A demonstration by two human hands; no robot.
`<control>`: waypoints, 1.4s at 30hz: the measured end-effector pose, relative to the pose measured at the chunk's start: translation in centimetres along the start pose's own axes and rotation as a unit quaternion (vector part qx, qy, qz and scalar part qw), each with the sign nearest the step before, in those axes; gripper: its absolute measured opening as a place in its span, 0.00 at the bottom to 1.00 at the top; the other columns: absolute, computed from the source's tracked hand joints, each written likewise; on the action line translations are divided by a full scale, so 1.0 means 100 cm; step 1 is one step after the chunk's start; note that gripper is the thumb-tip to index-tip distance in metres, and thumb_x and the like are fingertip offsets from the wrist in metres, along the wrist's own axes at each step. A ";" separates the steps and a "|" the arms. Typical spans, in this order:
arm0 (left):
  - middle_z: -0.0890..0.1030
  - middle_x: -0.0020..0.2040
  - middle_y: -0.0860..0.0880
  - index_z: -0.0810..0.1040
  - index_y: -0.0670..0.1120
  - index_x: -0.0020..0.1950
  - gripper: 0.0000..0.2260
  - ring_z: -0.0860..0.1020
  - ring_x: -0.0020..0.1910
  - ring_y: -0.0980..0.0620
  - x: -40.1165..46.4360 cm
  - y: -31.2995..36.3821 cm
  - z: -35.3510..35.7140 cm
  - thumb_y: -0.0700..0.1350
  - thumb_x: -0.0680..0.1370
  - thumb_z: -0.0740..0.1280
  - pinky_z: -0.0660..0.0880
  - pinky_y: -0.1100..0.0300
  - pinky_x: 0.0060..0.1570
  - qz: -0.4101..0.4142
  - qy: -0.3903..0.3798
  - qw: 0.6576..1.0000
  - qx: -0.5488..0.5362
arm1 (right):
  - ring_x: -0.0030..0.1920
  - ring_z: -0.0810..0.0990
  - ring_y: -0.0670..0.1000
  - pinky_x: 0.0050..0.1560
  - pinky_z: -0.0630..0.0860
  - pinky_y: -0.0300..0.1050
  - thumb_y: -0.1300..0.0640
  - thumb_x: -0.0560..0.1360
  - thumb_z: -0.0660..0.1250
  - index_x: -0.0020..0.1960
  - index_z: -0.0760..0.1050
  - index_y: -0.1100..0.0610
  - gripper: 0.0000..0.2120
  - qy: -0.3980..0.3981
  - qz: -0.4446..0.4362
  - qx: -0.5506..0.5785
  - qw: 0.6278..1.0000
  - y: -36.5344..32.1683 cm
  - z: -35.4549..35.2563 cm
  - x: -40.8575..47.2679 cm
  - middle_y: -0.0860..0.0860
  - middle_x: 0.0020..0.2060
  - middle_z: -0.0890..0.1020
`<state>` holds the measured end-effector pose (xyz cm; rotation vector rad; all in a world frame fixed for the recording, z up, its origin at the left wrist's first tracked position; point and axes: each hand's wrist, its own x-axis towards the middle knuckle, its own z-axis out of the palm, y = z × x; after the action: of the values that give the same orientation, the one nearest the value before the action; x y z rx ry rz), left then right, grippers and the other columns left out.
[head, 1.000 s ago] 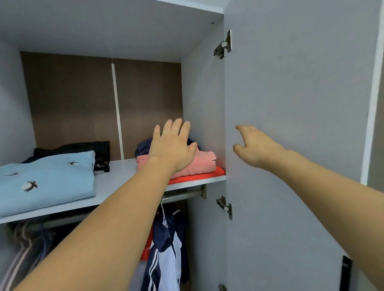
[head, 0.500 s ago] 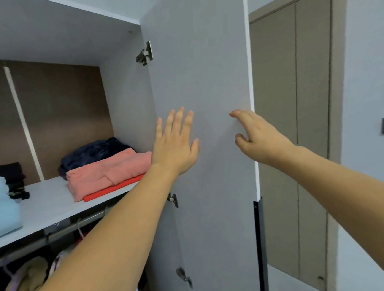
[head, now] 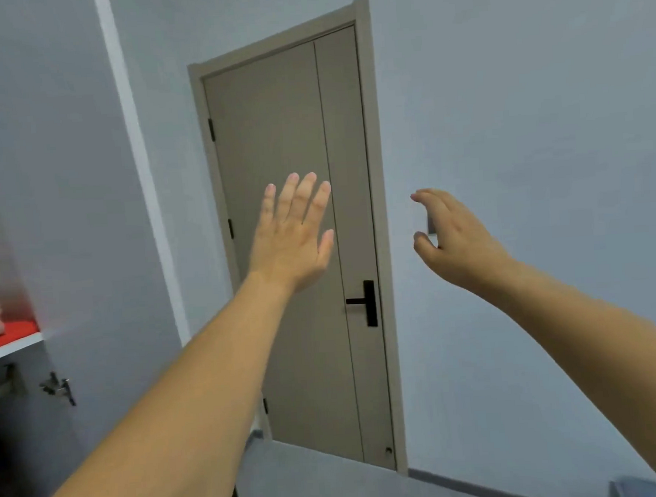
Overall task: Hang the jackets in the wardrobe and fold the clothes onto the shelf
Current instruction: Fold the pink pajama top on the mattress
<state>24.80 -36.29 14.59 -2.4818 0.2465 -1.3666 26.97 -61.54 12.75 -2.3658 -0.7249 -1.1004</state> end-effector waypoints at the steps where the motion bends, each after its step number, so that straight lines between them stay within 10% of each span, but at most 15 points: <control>1: 0.54 0.80 0.45 0.53 0.46 0.81 0.30 0.50 0.80 0.43 0.011 0.023 0.009 0.55 0.81 0.55 0.45 0.42 0.77 0.002 -0.001 1.000 -0.008 | 0.72 0.65 0.53 0.71 0.58 0.43 0.59 0.78 0.61 0.75 0.62 0.60 0.26 -0.002 0.008 -0.014 1.000 0.021 -0.007 -0.006 0.54 0.72 0.68; 22: 0.52 0.81 0.46 0.49 0.48 0.81 0.29 0.50 0.79 0.43 0.198 0.405 0.273 0.56 0.82 0.50 0.45 0.42 0.77 0.220 -0.071 0.952 -0.201 | 0.74 0.62 0.52 0.72 0.55 0.41 0.58 0.79 0.61 0.76 0.60 0.60 0.27 -0.053 0.268 -0.161 0.948 0.419 -0.018 -0.085 0.54 0.74 0.65; 42: 0.52 0.81 0.46 0.49 0.48 0.81 0.28 0.50 0.79 0.44 0.224 0.959 0.278 0.55 0.83 0.50 0.44 0.43 0.77 0.468 -0.111 0.781 -0.397 | 0.65 0.71 0.58 0.65 0.66 0.49 0.64 0.76 0.62 0.66 0.69 0.65 0.20 -0.002 0.609 -0.235 0.757 0.696 -0.213 -0.400 0.59 0.63 0.74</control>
<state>59.60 -128.21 -13.96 -2.3368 2.0145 -0.5378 35.95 -138.45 -17.38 -2.3896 1.1577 -0.6404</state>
